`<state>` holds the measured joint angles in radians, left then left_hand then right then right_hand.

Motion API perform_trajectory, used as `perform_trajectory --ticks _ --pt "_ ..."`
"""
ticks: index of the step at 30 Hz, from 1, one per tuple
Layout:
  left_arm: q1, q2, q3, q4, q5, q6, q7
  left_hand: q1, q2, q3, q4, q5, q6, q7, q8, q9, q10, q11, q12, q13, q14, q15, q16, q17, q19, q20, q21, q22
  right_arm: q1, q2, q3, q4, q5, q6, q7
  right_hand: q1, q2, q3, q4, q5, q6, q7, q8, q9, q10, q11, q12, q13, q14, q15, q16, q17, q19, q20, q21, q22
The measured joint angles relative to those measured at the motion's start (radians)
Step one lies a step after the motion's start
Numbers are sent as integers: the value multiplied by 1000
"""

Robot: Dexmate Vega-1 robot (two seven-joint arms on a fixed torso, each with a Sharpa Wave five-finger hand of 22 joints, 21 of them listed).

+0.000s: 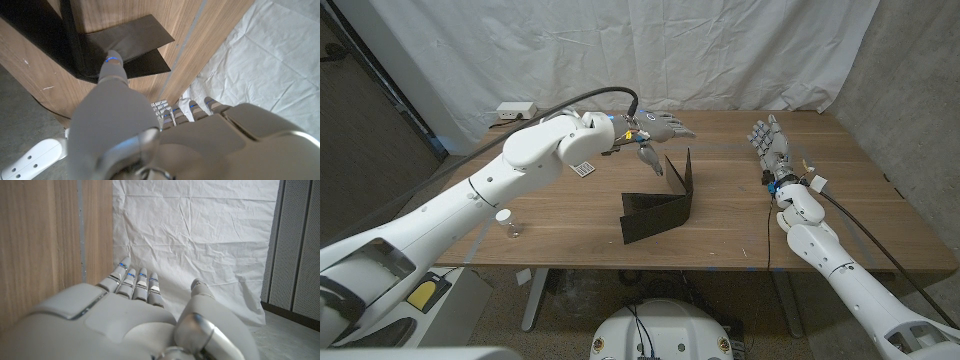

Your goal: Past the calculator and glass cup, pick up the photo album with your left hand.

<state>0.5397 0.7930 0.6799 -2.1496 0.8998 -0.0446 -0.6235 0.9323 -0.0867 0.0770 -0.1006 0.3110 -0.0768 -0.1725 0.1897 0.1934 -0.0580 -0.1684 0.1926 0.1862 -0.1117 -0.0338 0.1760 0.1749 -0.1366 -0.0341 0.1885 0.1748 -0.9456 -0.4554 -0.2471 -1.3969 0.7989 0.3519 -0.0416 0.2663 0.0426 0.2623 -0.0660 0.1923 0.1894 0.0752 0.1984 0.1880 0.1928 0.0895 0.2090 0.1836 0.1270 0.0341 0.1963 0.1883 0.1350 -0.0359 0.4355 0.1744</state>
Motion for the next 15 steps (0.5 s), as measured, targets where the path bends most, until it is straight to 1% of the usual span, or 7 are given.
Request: perform_trajectory --ticks 2,4,8,11,15 --pt "-3 -4 3 4 0 0 0 0 0 -5 0 4 10 2 0 0 2 -1 4 0 4 -4 0 0 0 0 0 0 0 0 0 0 0 0 0 0 0 0 0 0 0 0 0 0 0 0 0 0 0 0 0 0 0 0 0 0" --pt "-8 -10 8 12 5 -6 -4 0 0 -7 -2 6 11 3 8 0 5 2 4 0 4 -4 0 0 0 0 0 0 0 1 0 0 1 0 -1 0 0 0 0 0 0 0 0 0 0 0 0 0 0 0 0 0 0 0 -6 0" --pt "-16 -20 15 23 17 -22 -13 5 -5 -7 -2 6 11 3 8 0 5 2 4 0 4 -4 0 -3 0 0 0 0 -2 3 0 1 1 2 -2 0 0 0 0 0 0 0 0 0 0 0 0 0 0 0 0 0 0 0 -7 0" --pt "-20 -26 19 30 21 -29 -17 5 -5 -7 -2 6 11 3 8 0 5 2 4 0 4 -4 0 -3 0 0 0 0 -3 4 0 1 2 3 -3 0 0 0 0 0 0 0 0 0 0 0 0 0 0 0 0 0 5 -5 -7 0" --pt "-26 -34 26 41 26 -38 -20 5 -5 -14 -3 6 11 3 8 0 5 2 4 0 4 -4 0 0 0 0 0 0 -4 5 0 1 2 4 -5 0 0 0 0 0 0 0 0 0 -4 4 0 0 0 0 0 0 5 -5 -7 0"
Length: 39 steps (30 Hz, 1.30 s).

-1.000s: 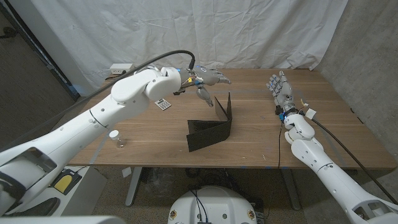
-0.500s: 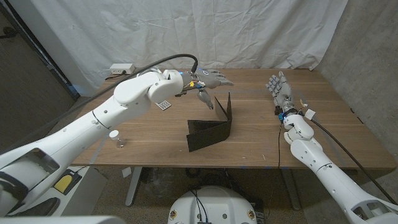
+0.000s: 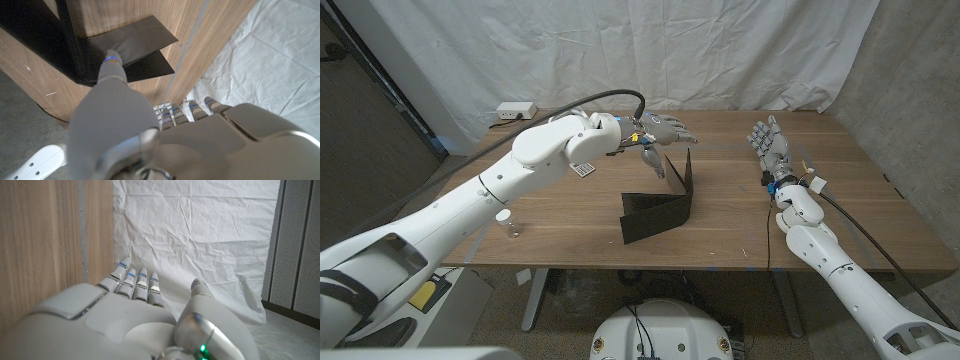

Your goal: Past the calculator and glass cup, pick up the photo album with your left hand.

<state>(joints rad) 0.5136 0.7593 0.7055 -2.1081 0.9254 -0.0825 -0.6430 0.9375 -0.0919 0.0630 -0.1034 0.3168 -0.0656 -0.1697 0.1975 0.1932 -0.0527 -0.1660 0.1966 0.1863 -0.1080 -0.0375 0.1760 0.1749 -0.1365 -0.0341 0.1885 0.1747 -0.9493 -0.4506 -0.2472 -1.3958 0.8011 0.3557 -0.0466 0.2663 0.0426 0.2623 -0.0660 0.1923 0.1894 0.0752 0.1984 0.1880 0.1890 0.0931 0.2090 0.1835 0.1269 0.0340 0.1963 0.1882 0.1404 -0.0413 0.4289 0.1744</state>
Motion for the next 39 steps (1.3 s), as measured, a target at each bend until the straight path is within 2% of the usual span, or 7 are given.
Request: perform_trajectory --ticks 22,39 --pt "-42 -42 57 68 28 -52 -24 -5 -5 -16 8 9 11 -3 0 0 -4 4 0 0 0 0 0 0 0 0 0 0 1 5 3 5 5 2 -6 0 0 0 0 0 0 0 0 0 0 0 0 0 4 4 0 0 5 6 -7 0" --pt "-48 -54 81 91 65 -98 5 7 -1 -19 5 20 48 -2 14 0 6 5 0 0 -4 4 0 0 0 0 0 0 -5 7 9 -4 7 1 -22 0 0 0 0 -4 0 0 0 0 0 0 0 0 7 7 0 5 5 6 -15 0"
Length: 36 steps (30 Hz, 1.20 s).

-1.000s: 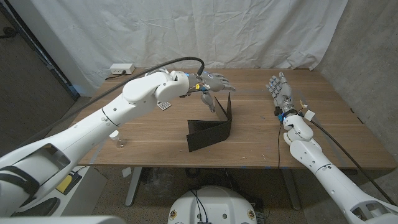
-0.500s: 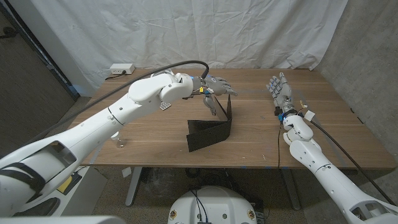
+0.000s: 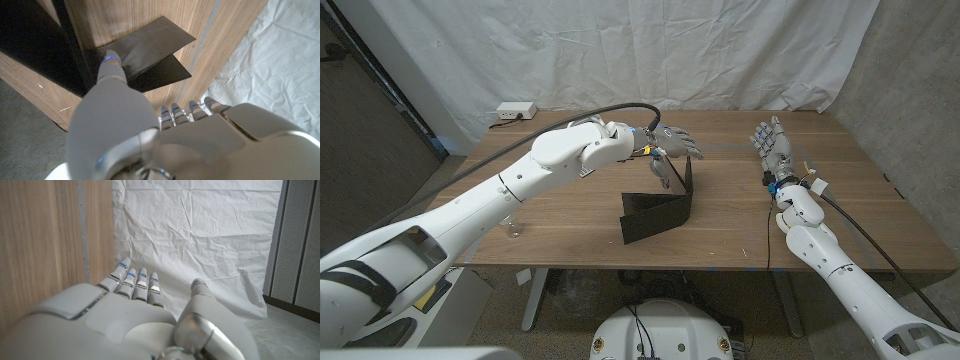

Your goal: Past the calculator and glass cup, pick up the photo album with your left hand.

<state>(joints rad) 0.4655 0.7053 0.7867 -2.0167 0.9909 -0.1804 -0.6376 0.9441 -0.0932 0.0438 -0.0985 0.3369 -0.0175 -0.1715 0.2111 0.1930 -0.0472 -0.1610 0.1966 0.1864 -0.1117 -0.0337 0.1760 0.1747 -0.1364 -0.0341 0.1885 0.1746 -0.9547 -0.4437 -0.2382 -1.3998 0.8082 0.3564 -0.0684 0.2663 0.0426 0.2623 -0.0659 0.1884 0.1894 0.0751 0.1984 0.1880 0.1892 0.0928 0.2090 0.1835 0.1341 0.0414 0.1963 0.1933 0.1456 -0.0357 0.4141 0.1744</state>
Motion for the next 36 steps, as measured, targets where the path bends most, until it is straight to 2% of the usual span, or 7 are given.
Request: perform_trajectory --ticks 16,24,29,36 --pt "0 -3 13 7 18 -54 36 20 12 -8 0 7 38 -27 7 0 43 -18 15 0 11 -4 6 -1 10 -2 4 0 -12 1 8 -10 10 0 -2 0 0 0 0 0 0 0 0 0 0 0 0 0 1 -1 4 0 0 0 -4 5" --pt "7 -2 19 10 43 -79 57 29 11 -12 -4 11 56 -24 11 0 52 -27 15 0 21 3 6 -3 19 0 8 0 -20 0 11 -15 15 0 0 -5 5 0 0 0 0 0 0 0 4 4 0 0 5 -6 4 0 4 -4 -4 5" --pt "9 -2 21 13 50 -86 61 33 14 -16 -8 11 68 -36 11 0 63 -27 15 0 26 -2 6 -3 20 -2 8 0 -26 -1 14 -19 17 1 0 -5 5 0 0 0 0 0 0 0 6 6 0 0 5 -6 4 0 4 -4 -8 5" --pt "13 -3 24 21 64 -94 68 37 10 -20 -4 15 79 -35 11 0 72 -36 15 0 34 -2 6 -3 28 1 8 0 -32 -3 15 -23 19 2 0 -5 5 -2 -2 0 0 0 0 0 6 6 0 0 5 -6 4 0 11 -4 -8 5"
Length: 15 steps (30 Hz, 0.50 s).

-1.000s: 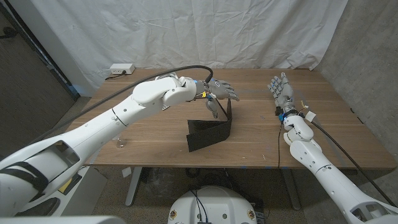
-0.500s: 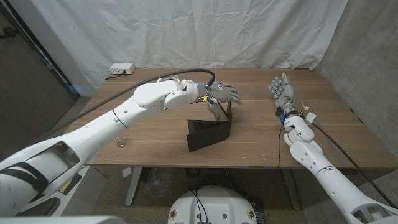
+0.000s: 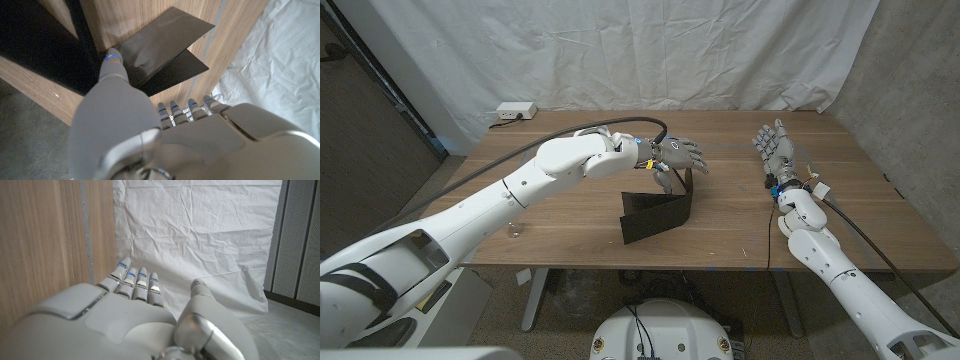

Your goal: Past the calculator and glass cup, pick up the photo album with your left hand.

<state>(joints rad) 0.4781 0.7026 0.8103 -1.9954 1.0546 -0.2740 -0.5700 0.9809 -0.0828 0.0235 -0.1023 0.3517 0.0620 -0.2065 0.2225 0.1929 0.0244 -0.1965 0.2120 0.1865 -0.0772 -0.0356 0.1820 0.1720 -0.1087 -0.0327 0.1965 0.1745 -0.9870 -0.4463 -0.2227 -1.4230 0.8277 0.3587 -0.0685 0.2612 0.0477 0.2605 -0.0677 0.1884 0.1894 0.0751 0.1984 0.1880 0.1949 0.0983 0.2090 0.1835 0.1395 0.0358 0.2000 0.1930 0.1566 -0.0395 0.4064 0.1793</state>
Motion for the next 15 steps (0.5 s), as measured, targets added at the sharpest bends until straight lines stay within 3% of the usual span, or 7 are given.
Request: perform_trajectory --ticks 15 --pt "-10 -9 17 47 20 -34 34 11 11 -8 0 4 31 -3 0 0 23 -2 7 0 26 1 7 0 16 -1 0 0 -9 2 3 1 6 5 1 0 0 -1 -1 -4 0 0 0 0 0 0 0 0 9 2 0 0 3 4 -4 0"
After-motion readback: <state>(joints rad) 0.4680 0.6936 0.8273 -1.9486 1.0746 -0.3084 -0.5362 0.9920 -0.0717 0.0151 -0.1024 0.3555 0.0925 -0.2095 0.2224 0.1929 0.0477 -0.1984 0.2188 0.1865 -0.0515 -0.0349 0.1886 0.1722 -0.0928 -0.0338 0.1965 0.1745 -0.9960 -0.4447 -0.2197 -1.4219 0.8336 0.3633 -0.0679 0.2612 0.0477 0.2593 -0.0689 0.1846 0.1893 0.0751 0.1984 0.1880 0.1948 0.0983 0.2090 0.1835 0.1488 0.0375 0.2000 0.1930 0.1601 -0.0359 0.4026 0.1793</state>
